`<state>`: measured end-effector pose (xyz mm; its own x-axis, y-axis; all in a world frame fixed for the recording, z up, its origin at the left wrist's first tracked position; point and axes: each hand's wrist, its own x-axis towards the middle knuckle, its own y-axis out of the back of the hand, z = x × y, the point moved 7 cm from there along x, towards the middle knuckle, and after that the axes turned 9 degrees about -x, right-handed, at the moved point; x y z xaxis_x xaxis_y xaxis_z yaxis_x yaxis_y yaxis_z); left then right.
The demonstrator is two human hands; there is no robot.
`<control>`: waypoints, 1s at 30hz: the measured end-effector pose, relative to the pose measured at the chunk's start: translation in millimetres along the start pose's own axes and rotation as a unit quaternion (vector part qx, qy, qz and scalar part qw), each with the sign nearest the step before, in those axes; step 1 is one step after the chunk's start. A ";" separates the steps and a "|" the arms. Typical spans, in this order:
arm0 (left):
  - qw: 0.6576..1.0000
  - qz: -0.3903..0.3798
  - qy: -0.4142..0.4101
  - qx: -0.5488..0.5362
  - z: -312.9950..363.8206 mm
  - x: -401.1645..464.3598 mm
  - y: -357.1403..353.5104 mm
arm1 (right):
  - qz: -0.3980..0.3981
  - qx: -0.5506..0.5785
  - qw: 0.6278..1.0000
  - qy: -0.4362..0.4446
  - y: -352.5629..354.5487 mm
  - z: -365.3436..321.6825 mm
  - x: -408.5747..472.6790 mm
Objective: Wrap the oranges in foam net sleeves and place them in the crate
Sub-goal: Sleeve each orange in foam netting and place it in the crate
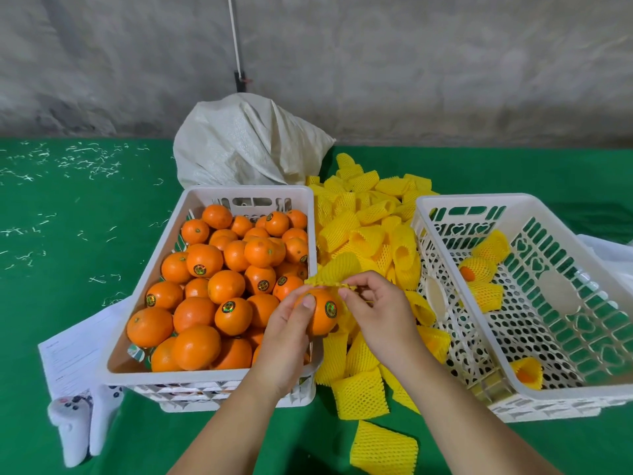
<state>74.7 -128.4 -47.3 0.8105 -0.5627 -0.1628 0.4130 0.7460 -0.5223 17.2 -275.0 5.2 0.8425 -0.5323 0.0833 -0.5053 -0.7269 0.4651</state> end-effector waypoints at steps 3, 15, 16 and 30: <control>0.996 0.038 -0.044 0.063 2.4 -2.4 3.9 | -0.015 -0.009 0.999 0.037 -1.9 -5.1 -9.4; 0.982 -0.040 -0.088 0.160 1.4 -1.7 -5.3 | 0.034 -0.136 0.982 0.123 14.8 -23.2 -16.5; 0.982 -0.024 -0.105 0.156 2.0 -2.0 -6.2 | 0.037 -0.153 0.978 0.139 18.0 -28.3 -17.4; 0.991 -0.065 -0.089 0.078 7.5 -2.7 -3.0 | 0.013 -0.125 0.972 0.199 -6.5 -26.9 -33.1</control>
<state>74.4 -126.4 -39.0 0.8014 -0.5956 0.0553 0.5661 0.7253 -0.3918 -2.4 -241.0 23.1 0.8613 -0.3022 0.4084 -0.5071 -0.5608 0.6545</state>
